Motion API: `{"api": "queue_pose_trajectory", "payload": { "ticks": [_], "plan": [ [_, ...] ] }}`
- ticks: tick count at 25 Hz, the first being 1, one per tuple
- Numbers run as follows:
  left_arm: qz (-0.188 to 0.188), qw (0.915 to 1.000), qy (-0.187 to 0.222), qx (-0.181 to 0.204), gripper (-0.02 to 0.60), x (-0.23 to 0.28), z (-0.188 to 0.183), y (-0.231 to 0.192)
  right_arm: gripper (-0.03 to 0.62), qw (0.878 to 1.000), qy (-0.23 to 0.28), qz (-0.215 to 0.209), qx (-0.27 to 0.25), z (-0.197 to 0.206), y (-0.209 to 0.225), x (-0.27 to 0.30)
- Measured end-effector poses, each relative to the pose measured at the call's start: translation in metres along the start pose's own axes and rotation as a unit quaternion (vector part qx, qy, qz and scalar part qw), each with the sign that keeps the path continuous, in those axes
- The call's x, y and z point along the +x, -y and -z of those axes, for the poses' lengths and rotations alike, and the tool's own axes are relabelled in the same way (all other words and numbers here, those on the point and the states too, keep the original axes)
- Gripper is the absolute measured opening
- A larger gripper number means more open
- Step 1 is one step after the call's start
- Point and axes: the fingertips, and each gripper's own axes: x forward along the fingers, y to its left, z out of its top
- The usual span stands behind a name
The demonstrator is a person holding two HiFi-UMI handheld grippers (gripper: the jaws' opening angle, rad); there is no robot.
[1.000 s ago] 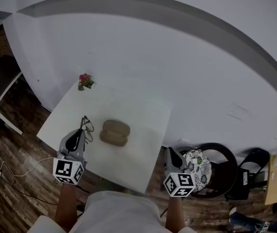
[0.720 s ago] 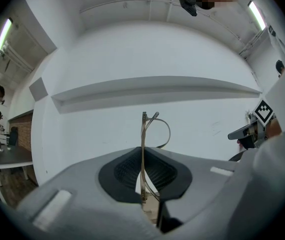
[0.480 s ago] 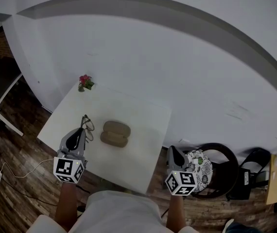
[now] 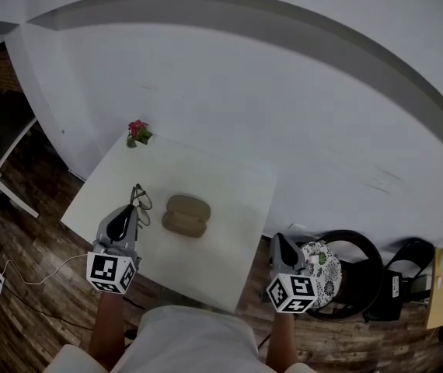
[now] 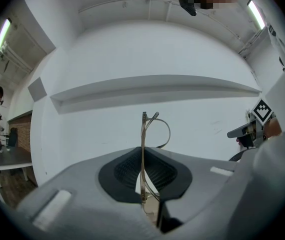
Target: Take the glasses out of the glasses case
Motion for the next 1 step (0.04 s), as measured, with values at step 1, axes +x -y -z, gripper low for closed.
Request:
{"api": "queue_pose_trajectory", "payload": {
  "ticks": [1],
  "plan": [
    [0.0,1.0,0.0,0.0,0.021,0.0002,0.0005,0.0001,0.002,1.0,0.0,0.0,-0.001,-0.0001,0.0004,0.0006]
  ]
}}
